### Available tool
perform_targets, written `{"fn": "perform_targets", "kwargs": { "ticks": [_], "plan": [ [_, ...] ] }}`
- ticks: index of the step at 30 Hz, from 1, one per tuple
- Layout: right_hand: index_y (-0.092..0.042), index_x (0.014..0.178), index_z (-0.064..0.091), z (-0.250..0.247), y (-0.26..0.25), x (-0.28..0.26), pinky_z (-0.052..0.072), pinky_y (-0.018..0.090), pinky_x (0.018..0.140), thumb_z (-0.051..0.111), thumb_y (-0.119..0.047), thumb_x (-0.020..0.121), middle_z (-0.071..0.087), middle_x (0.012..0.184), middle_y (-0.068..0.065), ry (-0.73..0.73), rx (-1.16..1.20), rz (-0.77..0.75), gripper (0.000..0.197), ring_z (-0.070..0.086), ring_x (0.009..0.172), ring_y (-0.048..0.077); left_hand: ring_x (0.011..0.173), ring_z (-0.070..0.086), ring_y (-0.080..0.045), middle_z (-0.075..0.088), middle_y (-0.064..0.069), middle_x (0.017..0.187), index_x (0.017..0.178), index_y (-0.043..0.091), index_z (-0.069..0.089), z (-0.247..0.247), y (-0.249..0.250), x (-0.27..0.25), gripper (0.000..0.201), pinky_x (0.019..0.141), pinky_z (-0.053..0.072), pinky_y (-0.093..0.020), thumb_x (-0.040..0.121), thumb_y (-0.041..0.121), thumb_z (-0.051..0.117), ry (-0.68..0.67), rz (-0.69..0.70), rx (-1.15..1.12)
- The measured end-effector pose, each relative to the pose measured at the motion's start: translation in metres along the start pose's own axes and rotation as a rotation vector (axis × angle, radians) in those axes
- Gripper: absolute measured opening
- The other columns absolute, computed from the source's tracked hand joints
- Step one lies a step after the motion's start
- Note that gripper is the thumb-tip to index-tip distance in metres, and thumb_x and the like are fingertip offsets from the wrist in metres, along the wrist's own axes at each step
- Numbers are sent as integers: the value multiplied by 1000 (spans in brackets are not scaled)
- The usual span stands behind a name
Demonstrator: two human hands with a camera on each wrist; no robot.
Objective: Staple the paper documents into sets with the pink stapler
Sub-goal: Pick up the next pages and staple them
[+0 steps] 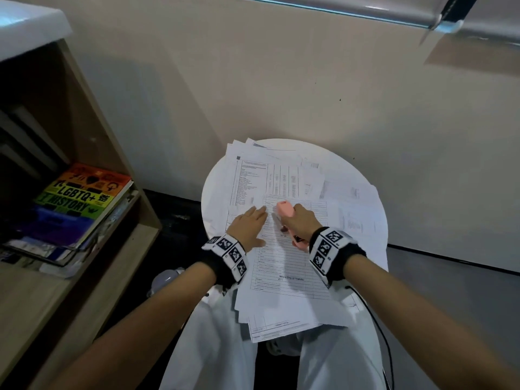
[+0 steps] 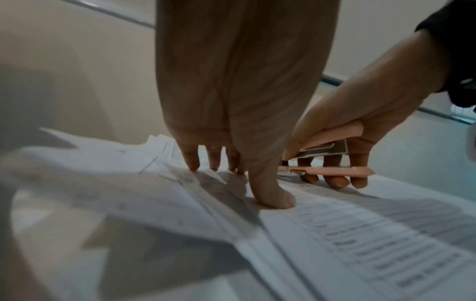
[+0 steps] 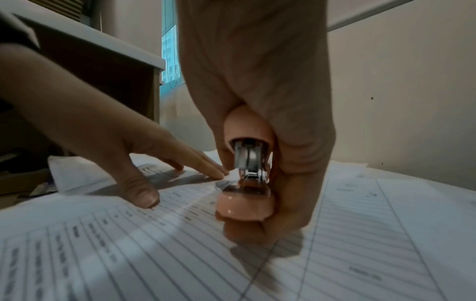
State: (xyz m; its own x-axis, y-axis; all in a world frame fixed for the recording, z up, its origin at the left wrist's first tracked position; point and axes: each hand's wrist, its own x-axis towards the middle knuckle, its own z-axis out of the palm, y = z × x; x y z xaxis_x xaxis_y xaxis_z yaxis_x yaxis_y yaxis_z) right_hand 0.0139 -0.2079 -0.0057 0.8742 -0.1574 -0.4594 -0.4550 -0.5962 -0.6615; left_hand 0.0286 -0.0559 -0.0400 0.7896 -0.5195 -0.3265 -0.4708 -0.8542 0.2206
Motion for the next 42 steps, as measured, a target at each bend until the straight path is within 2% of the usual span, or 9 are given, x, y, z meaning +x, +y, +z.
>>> {"fn": "perform_targets", "kwargs": {
  "ticks": [5,12,18,22,25,29,31,36,42],
  "plan": [
    [-10,135,33,10,6,8,55,42,80,50,-40,95,58,120,18,45,-53,-46,52,66,96,32,149,-3,-21,-13,-3,160,151,8,-3,-7,-5,12,97,119,14,-40,86,38,63,-104,31,118],
    [-16,133,33,18,15,15,57,50,77,48,-42,94,58,116,18,68,-75,-67,49,65,94,33,149,-5,-22,-15,-2,159,151,9,-5,-13,-4,19,105,118,15,-47,82,41,67,-152,31,171],
    [-8,140,27,0,25,13,49,39,87,46,-40,97,53,127,20,152,-38,82,57,57,110,36,148,-4,-24,-16,-3,159,151,7,-7,-12,0,20,105,119,18,-48,83,38,67,-163,22,199],
    [-10,139,28,-8,38,14,52,52,88,42,-46,95,52,125,22,215,24,108,58,57,107,39,148,-3,-24,-15,-1,159,151,8,-5,-12,2,24,103,118,16,-48,84,37,67,-174,104,278],
    [-12,138,29,-10,40,15,53,51,86,44,-45,94,53,124,20,201,38,100,57,58,105,37,148,-4,-24,-15,-3,159,151,7,-5,-14,5,25,104,119,15,-45,83,33,68,-179,120,272],
    [-12,141,27,-12,44,15,47,35,75,45,-29,97,53,125,21,143,-42,48,50,56,103,35,149,-3,-22,-14,-5,159,150,4,-5,-11,2,22,104,120,18,-42,83,37,68,-155,104,200],
    [-12,137,31,-12,45,14,46,36,79,46,-29,97,55,123,20,125,-53,23,46,57,104,36,149,-2,-20,-12,-3,160,151,6,-3,-8,0,19,101,120,17,-42,84,41,65,-130,92,143],
    [-13,132,35,-10,47,12,47,37,74,47,-32,97,58,117,19,133,-72,-17,42,60,98,36,147,12,-20,7,-2,160,150,10,16,-5,13,17,80,117,23,-42,89,44,56,23,28,75],
    [-16,131,36,-1,30,13,52,39,75,48,-41,95,59,114,17,73,-162,-71,46,61,94,35,143,21,-23,15,-11,156,147,2,20,-2,22,17,83,115,26,-35,86,40,63,81,-27,22]
  ]
}}
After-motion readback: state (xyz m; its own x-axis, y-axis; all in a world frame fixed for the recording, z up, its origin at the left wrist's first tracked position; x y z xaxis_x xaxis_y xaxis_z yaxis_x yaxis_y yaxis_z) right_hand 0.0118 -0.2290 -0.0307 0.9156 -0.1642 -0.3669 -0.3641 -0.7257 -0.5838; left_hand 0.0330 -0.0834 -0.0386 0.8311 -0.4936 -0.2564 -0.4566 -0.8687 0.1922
